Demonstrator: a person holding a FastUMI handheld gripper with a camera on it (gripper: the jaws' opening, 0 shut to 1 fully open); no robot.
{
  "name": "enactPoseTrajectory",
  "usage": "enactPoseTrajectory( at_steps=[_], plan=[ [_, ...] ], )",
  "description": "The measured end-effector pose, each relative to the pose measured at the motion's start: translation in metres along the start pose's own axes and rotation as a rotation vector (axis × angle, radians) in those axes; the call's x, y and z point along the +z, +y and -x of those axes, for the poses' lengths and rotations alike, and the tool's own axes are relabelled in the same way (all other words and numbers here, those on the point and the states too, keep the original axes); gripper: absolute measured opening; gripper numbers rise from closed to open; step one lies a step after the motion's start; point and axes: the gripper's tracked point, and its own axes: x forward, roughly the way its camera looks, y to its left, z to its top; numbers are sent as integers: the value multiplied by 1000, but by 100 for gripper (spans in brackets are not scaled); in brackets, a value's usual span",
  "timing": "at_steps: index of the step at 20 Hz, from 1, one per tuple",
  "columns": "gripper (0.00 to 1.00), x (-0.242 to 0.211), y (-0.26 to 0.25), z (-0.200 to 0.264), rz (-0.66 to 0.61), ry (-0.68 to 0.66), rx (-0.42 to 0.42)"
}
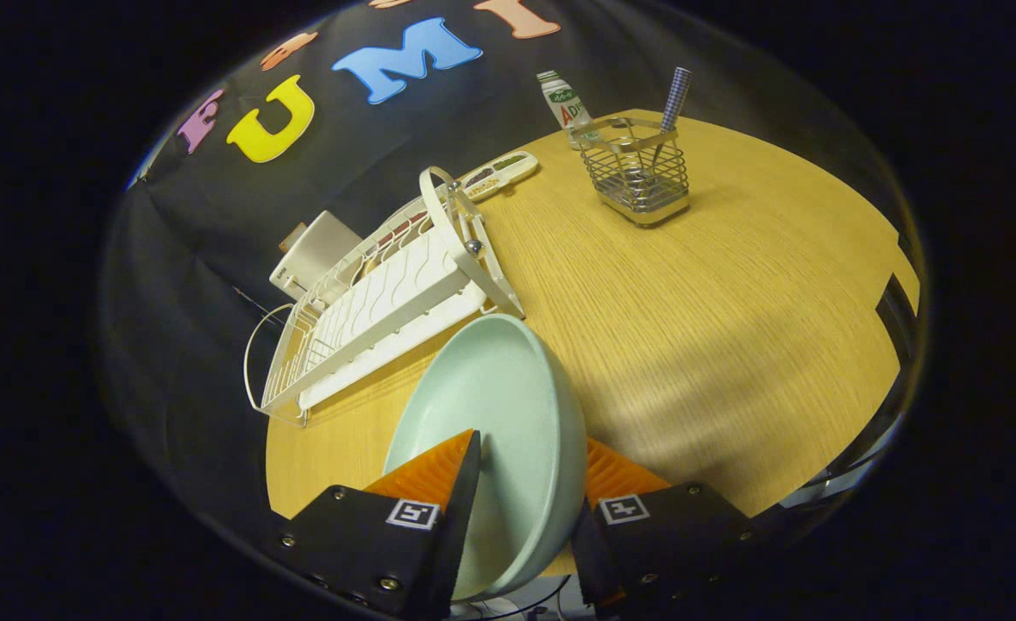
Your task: Take the plate from the dish rack, then take the spoon from the basket and place it into the plate.
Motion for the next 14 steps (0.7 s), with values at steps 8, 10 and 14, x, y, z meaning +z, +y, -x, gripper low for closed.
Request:
enactPoseTrajectory(
  at_steps=[8,10,14],
  plan=[
    [86,10,-32,16,-20,-39,-88],
    [86,22,-33,21,-24,-64,-89],
    [86,69,-35,36,-21,-184,-119]
  ],
)
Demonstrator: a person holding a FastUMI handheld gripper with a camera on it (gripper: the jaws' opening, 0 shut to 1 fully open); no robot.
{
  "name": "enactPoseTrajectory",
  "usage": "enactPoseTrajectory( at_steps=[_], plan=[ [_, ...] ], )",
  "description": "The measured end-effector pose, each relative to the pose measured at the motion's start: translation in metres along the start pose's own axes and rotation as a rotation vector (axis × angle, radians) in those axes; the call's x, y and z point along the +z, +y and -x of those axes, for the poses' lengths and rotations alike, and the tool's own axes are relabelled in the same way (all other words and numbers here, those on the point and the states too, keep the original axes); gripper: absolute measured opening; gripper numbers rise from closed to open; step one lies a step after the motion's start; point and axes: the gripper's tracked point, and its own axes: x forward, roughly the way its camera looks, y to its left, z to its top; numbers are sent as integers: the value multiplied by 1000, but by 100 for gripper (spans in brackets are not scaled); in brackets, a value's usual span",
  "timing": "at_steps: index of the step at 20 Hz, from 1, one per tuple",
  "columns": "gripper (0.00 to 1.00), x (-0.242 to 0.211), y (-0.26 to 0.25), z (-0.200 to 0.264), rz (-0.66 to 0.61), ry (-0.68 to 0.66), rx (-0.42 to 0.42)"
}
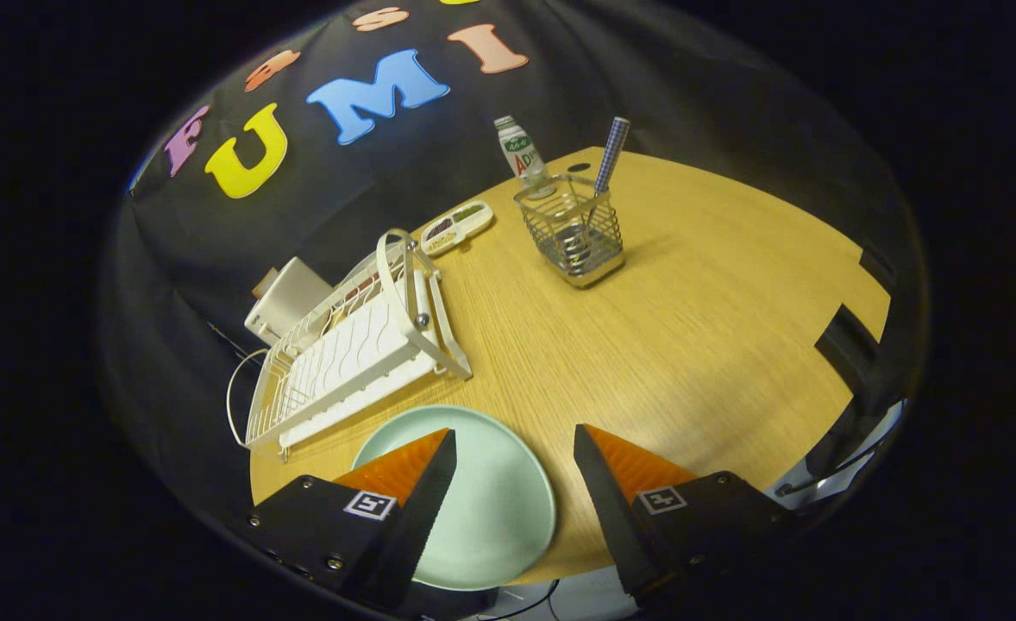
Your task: Take the plate from the dish rack, then take the spoon from the basket and place it into the plate.
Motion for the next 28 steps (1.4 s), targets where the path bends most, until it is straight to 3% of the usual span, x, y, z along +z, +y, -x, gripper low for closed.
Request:
enactPoseTrajectory(
  at_steps=[7,14,19,21,25,27,28],
  plan=[
    [86,102,-27,-14,-41,-187,-127],
    [87,173,-67,-38,-136,-295,-221],
    [86,200,-85,-59,-187,-324,-249],
    [78,203,-86,-68,-193,-320,-252],
    [79,206,-88,-80,-190,-308,-257],
    [66,208,-90,-86,-185,-314,-267],
    [68,209,-91,-87,-183,-315,-275]
  ],
)
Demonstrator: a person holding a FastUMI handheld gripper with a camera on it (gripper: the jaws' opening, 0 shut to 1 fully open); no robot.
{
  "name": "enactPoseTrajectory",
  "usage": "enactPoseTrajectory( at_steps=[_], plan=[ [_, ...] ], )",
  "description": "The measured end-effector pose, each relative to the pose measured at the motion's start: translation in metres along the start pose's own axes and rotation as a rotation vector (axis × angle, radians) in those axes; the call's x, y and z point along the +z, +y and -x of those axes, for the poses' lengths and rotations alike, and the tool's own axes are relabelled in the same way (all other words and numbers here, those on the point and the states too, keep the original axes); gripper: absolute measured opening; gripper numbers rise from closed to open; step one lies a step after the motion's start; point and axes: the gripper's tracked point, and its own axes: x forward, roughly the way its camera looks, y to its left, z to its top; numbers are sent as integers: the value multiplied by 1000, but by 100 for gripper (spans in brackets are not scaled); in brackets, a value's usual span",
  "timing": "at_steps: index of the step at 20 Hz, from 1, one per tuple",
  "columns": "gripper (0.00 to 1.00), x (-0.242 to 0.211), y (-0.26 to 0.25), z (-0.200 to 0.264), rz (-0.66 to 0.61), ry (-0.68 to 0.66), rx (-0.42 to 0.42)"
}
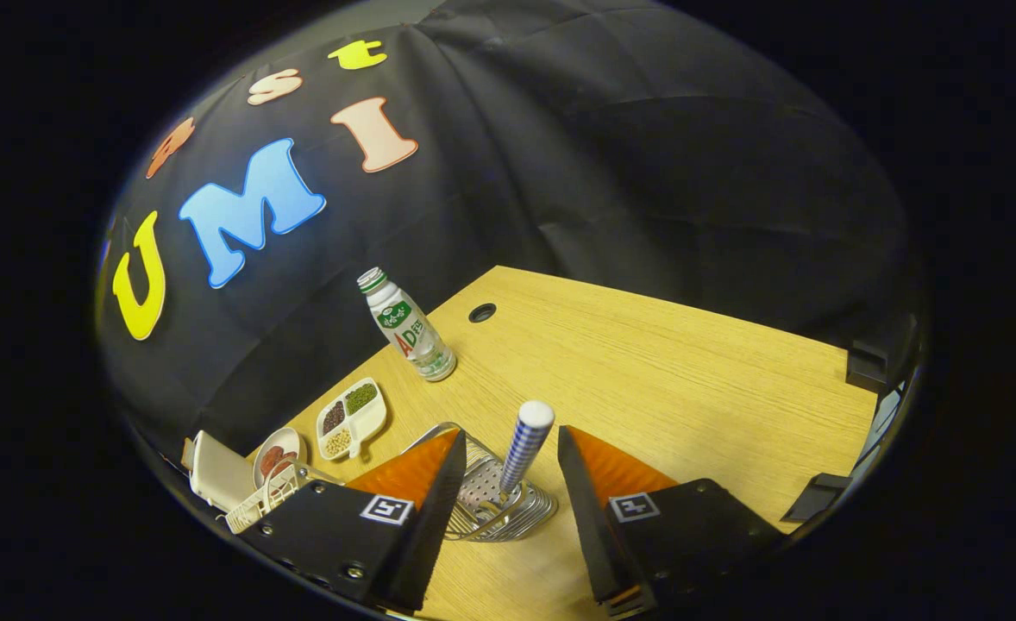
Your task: Take the plate from the dish rack, then take the spoon from the basket and place it into the plate.
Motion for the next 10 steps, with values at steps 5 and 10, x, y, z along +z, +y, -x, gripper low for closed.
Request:
enactPoseTrajectory(
  at_steps=[5,10],
  plan=[
    [19,4,2,-7,0,-19,15],
    [6,7,20,-2,60,-23,63]
  ],
)
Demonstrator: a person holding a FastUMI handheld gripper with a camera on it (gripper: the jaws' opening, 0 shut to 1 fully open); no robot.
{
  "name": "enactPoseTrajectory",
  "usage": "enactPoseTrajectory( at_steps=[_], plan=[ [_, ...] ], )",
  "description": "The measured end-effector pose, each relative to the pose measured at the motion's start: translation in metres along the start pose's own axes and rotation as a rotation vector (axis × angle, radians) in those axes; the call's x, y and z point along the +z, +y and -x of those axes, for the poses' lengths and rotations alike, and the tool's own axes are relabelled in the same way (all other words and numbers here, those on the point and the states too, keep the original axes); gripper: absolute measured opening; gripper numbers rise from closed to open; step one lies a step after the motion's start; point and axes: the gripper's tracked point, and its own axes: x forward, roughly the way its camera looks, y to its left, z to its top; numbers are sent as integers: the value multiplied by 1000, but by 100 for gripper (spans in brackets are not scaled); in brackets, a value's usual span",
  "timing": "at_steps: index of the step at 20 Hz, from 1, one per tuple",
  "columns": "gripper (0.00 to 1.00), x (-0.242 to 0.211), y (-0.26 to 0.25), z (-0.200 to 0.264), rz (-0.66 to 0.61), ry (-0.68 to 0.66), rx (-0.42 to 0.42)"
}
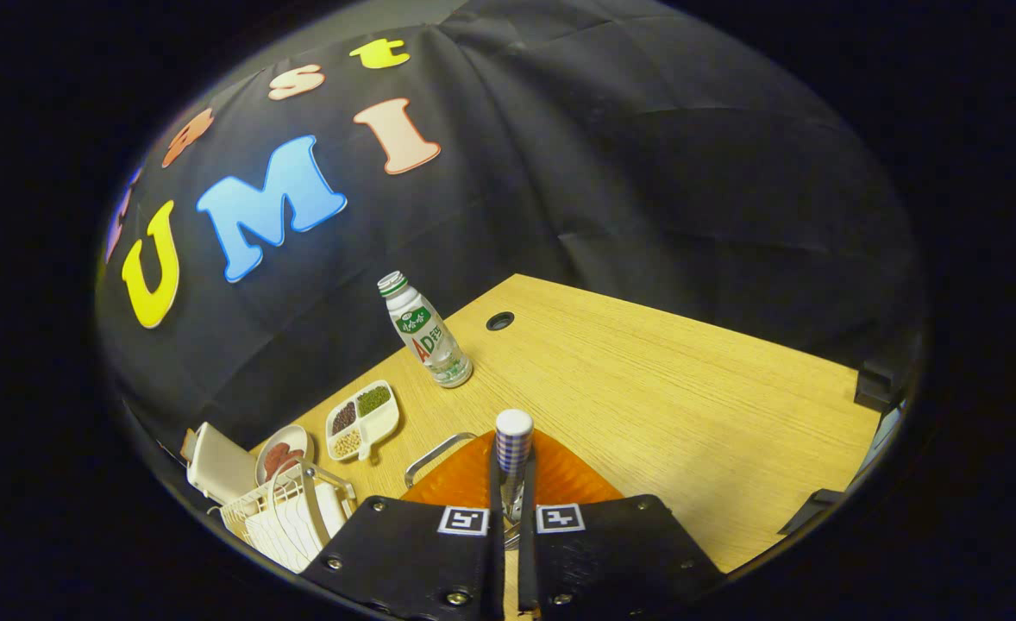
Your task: Take the plate from the dish rack, then take the spoon from the basket and place it into the plate.
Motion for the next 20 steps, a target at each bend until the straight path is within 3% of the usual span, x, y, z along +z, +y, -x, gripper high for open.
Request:
enactPoseTrajectory(
  at_steps=[9,15,20],
  plan=[
    [6,39,28,41,193,-102,-19],
    [6,66,56,102,346,-215,-38],
    [6,53,85,159,442,-257,-15]
  ],
)
